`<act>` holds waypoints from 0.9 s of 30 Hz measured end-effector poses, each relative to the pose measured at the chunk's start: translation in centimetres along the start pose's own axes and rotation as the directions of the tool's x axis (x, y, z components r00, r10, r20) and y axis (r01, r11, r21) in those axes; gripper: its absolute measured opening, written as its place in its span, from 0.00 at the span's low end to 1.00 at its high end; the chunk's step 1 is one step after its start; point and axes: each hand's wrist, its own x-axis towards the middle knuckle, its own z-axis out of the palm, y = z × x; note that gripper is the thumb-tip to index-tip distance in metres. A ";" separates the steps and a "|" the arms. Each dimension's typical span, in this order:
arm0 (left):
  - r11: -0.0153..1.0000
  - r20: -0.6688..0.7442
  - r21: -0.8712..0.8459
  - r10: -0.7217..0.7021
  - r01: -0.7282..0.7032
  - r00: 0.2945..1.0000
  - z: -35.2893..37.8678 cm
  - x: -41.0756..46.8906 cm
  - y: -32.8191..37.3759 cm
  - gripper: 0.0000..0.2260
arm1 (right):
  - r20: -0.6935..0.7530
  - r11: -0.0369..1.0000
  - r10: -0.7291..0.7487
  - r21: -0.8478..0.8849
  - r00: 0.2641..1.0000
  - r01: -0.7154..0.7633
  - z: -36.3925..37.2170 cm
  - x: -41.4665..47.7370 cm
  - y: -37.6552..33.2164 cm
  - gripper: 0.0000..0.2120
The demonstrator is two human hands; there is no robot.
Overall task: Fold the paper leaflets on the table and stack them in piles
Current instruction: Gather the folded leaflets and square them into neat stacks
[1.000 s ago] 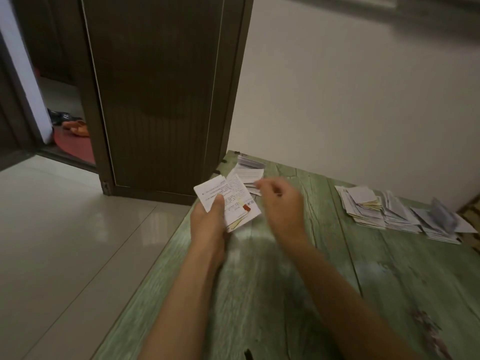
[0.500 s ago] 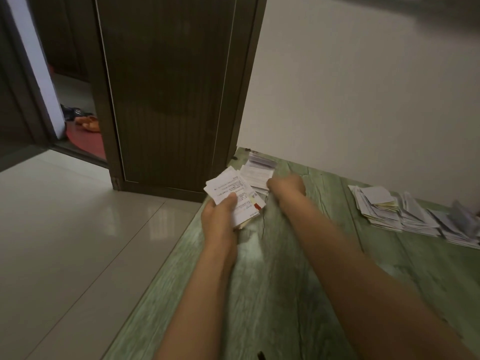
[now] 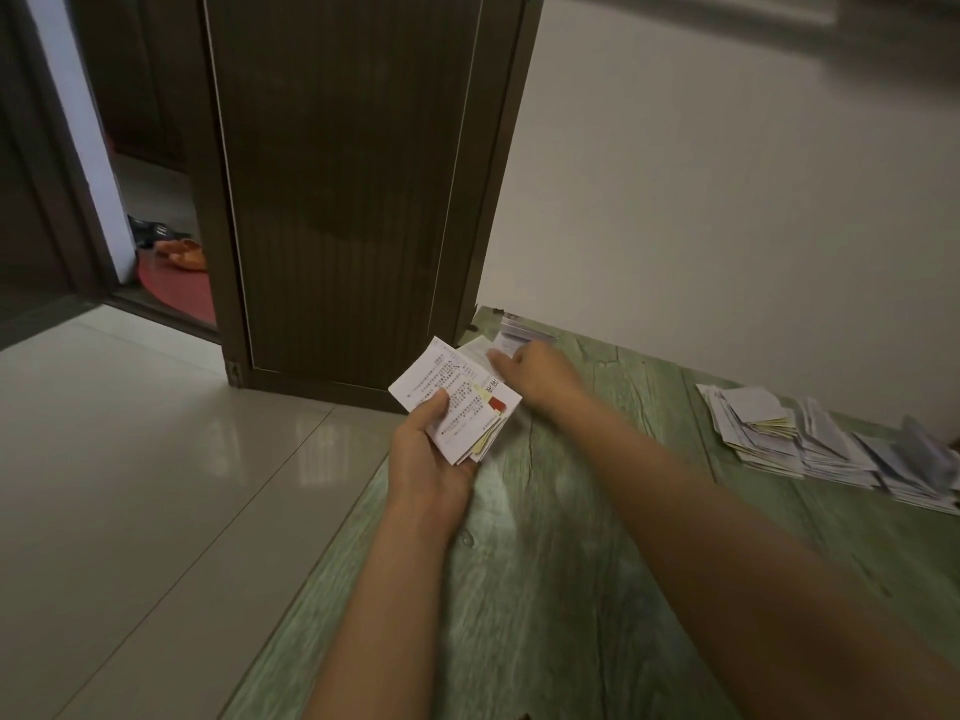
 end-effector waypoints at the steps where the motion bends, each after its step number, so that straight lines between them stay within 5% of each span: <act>1: 1.000 0.001 -0.007 0.005 -0.005 1.000 0.0 0.0 0.1 0.08 | -0.019 0.999 0.001 -0.033 1.000 -0.001 0.2 0.0 -0.2 0.20; 3: 1.000 -0.008 -0.015 0.014 -0.014 1.000 0.0 -0.1 0.2 0.08 | -0.022 0.997 0.031 -0.066 0.999 -0.032 0.5 0.2 -0.6 0.18; 6: 1.000 -0.003 -0.011 0.022 -0.023 1.000 -0.1 -0.5 0.4 0.08 | -0.035 0.985 0.150 -0.076 0.988 -0.153 0.6 1.1 -1.0 0.29; 9: 0.999 0.001 -0.016 0.028 -0.028 1.000 -0.1 -0.6 0.5 0.08 | 0.102 0.959 0.273 0.049 0.957 -0.279 -0.1 1.6 -1.4 0.38; 16: 0.998 -0.021 -0.035 0.049 -0.050 0.999 0.0 -0.7 0.6 0.07 | 0.130 0.924 0.195 0.308 0.972 -0.227 -0.5 -0.8 0.1 0.26; 23: 0.996 -0.030 -0.071 0.052 -0.054 0.998 -0.5 -0.6 0.5 0.07 | 0.144 0.586 0.300 0.753 0.943 -0.301 -3.2 -5.1 2.6 0.17; 27: 0.998 -0.009 -0.054 0.035 -0.035 0.999 -0.2 -0.9 0.5 0.08 | 0.096 0.791 0.156 0.583 0.983 -0.183 -3.4 -4.5 1.3 0.15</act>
